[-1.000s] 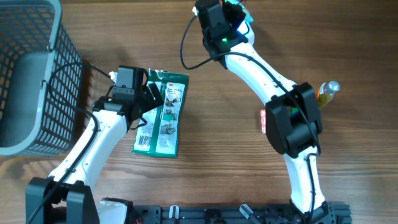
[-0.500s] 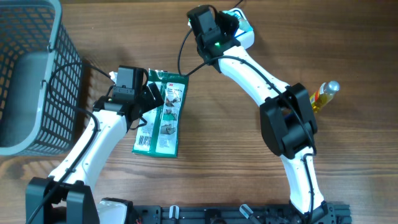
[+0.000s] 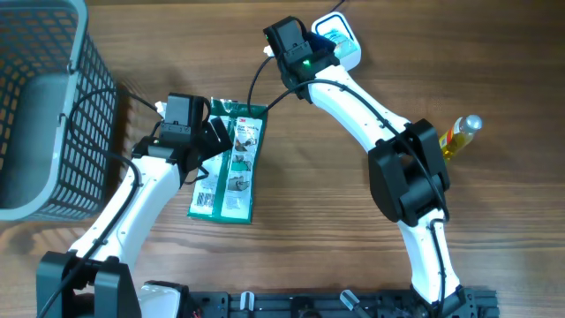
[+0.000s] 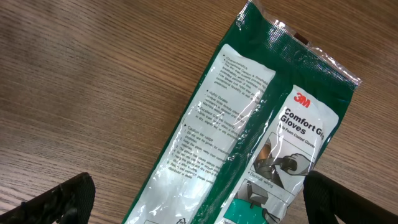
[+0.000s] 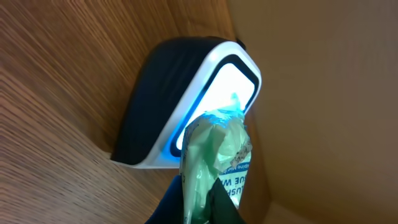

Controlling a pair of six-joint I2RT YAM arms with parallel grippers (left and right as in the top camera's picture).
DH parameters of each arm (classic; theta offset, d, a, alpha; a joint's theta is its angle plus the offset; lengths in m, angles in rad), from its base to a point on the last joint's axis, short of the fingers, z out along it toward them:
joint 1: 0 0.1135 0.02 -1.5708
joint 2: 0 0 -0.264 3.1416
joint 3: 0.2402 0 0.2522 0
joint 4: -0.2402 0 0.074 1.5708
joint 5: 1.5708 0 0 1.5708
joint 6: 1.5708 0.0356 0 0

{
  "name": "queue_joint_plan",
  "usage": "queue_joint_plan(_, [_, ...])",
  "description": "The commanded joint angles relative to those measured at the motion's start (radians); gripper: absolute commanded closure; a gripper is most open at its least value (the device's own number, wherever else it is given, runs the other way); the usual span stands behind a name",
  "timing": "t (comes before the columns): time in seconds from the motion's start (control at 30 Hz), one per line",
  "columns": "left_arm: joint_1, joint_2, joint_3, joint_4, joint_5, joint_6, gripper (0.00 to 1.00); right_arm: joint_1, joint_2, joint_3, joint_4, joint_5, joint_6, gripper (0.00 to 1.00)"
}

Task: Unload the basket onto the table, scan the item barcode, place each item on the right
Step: 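Lift the wipes pack with the right gripper up to the white scanner, then lower the wipes pack onto the table right of center with right gripper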

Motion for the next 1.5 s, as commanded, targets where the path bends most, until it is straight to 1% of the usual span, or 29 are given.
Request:
queue_joint_plan(0.0, [0.004,-0.002,0.006,0.002,-0.008,0.008,0.0,0.002,-0.021,0.009,-0.012,-0.011,0.072,0.96])
queue_joint_plan(0.13, [0.004,-0.002,0.006,0.002,-0.008,0.008,0.0,-0.011,-0.104,0.009,-0.055,-0.008,0.114,0.96])
queue_joint_plan(0.23, [0.004,-0.002,0.006,0.002,-0.008,0.008,0.0,-0.021,-0.196,0.009,-0.139,-0.048,0.182,0.96])
queue_joint_plan(0.3, [0.004,-0.002,0.006,0.002,-0.008,0.008,0.0,-0.029,-0.257,0.009,-0.238,-0.155,0.206,0.96])
queue_joint_plan(0.4, [0.004,-0.002,0.006,0.002,-0.008,0.008,0.0,-0.039,-0.327,0.009,-0.436,-0.384,0.206,0.96])
queue_joint_plan(0.57, [0.004,-0.002,0.006,0.002,-0.008,0.008,0.0,-0.045,-0.351,0.008,-0.77,-0.716,0.294,0.96])
queue_joint_plan(0.67, [0.004,-0.002,0.006,0.002,-0.008,0.008,0.0,-0.046,-0.348,-0.034,-0.904,-0.872,0.334,0.96])
queue_joint_plan(0.73, [0.004,-0.002,0.006,0.002,-0.008,0.008,0.0,-0.046,-0.348,-0.077,-0.946,-0.913,0.336,0.96])
queue_joint_plan(0.9, [0.004,-0.002,0.006,0.002,-0.008,0.008,0.0,-0.046,-0.348,-0.223,-0.935,-0.893,0.335,0.96])
queue_joint_plan(1.07, [0.004,-0.002,0.006,0.002,-0.008,0.008,0.0,-0.046,-0.348,-0.378,-0.84,-0.73,0.336,0.96])
queue_joint_plan(1.1, [0.004,-0.002,0.006,0.002,-0.008,0.008,0.0,-0.047,-0.348,-0.406,-0.81,-0.67,0.345,0.93])
queue_joint_plan(1.13, [0.004,-0.002,0.006,0.002,-0.008,0.008,0.0,-0.048,-0.348,-0.43,-0.78,-0.625,0.368,0.91])
queue_joint_plan(1.2, [0.004,-0.002,0.006,0.002,-0.008,0.008,0.0,-0.05,-0.348,-0.457,-0.737,-0.571,0.389,0.63])
queue_joint_plan(1.23, [0.004,-0.002,0.006,0.002,-0.008,0.008,0.0,-0.05,-0.348,-0.463,-0.715,-0.554,0.399,0.54])
queue_joint_plan(1.3, [0.004,-0.002,0.006,0.002,-0.008,0.008,0.0,-0.052,-0.348,-0.463,-0.675,-0.521,0.424,0.48])
queue_joint_plan(1.4, [0.004,-0.002,0.006,0.002,-0.008,0.008,0.0,-0.052,-0.348,-0.463,-0.576,-0.428,0.502,0.43])
queue_joint_plan(1.47, [0.004,-0.002,0.006,0.002,-0.008,0.008,0.0,-0.052,-0.348,-0.463,-0.495,-0.403,0.594,0.43])
